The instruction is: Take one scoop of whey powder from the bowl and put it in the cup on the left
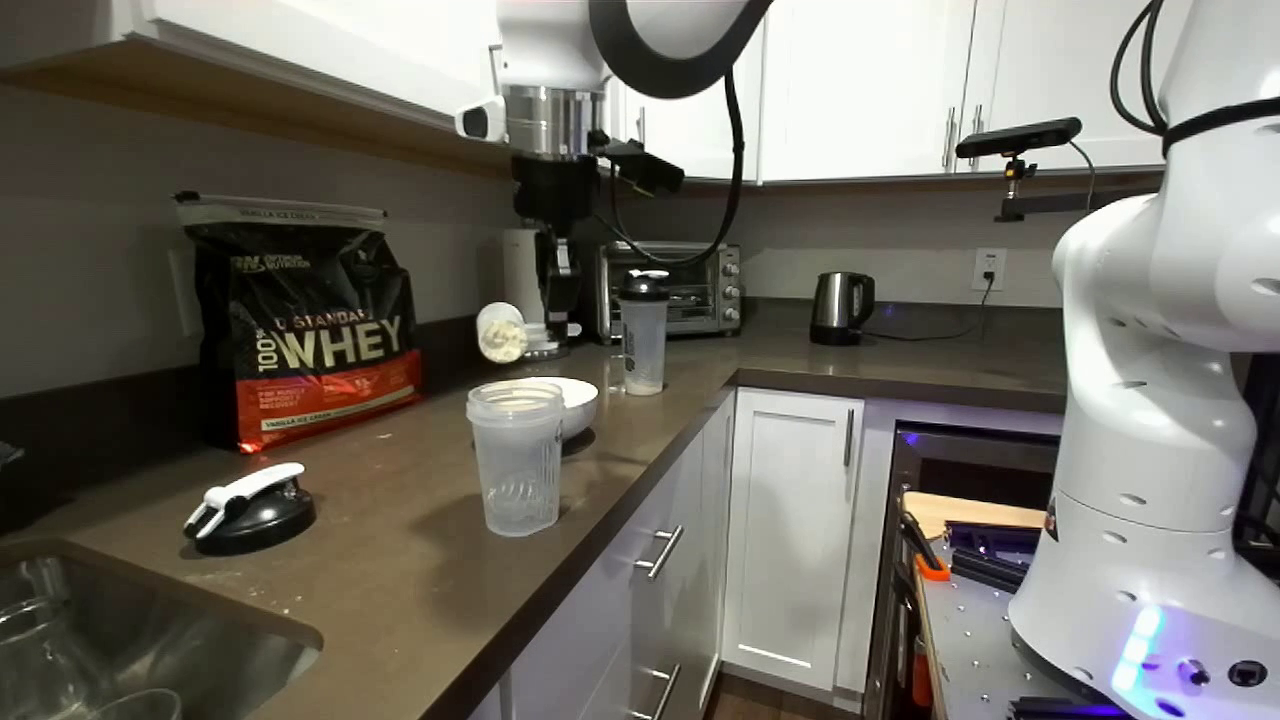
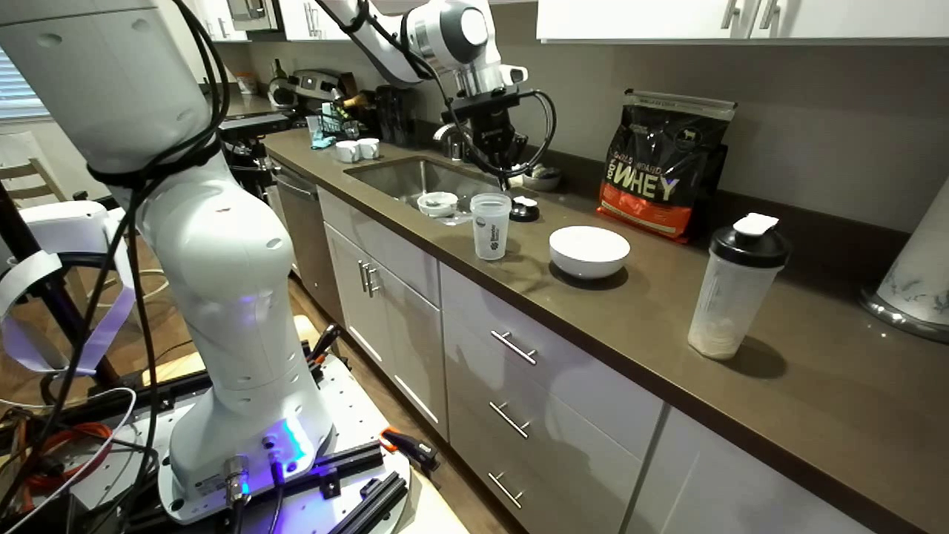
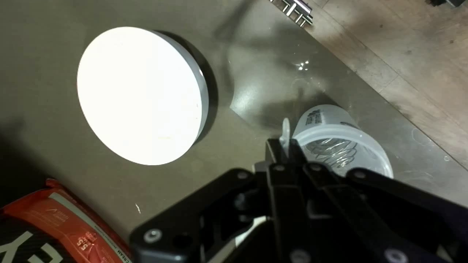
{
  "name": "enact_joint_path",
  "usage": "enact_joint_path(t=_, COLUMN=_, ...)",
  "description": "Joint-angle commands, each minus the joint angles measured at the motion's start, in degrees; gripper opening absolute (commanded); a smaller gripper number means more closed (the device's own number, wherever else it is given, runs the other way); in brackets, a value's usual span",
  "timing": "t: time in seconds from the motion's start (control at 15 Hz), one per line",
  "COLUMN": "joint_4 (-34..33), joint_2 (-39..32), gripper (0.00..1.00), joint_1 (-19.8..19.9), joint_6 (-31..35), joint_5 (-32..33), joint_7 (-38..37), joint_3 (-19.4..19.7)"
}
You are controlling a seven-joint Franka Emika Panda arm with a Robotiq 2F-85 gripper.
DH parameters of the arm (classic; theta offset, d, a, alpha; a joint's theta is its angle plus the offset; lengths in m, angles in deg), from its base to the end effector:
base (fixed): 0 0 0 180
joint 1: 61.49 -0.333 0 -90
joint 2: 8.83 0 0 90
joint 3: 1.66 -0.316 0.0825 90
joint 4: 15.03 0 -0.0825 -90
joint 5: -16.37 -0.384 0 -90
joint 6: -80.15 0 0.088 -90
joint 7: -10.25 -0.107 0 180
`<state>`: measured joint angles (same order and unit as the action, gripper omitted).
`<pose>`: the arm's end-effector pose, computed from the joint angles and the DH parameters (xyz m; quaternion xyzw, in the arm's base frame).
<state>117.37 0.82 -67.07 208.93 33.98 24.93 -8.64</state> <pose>0.4853 0.1004 0.4235 0.9369 0.3188 0.0479 0.1351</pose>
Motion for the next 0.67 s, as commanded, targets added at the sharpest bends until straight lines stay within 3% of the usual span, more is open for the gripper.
enact_joint_path(t=0.0, joint_4=3.1, joint_2=2.9, gripper=0.01, joint_1=-0.2, joint_6=2.9, joint_5=3.5, joint_7=-3.2, joint_3=-0.5)
enact_joint_path(t=0.6, joint_4=5.1, joint_2=4.5, gripper=0.01, joint_1=-0.3, joint_6=3.7, joint_5=5.4, joint_7=-4.9, joint_3=-1.6)
